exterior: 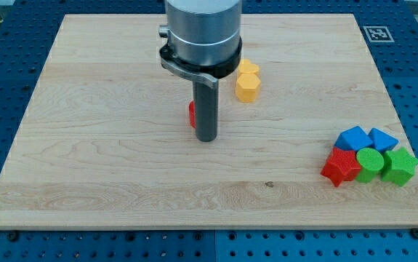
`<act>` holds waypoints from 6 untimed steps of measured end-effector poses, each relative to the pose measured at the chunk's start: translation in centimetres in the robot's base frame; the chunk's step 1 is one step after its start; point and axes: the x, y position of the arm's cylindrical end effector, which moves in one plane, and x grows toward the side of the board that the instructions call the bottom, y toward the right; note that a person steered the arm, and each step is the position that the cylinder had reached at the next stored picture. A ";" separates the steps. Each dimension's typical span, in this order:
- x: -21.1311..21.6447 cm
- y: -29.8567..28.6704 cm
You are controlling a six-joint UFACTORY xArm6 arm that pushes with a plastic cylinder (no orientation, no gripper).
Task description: Point your arm towards bottom right
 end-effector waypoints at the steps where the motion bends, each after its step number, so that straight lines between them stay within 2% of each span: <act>1: 4.2 3.0; 3: 11.5 12.1; 5: 12.3 14.1; 6: 12.3 19.3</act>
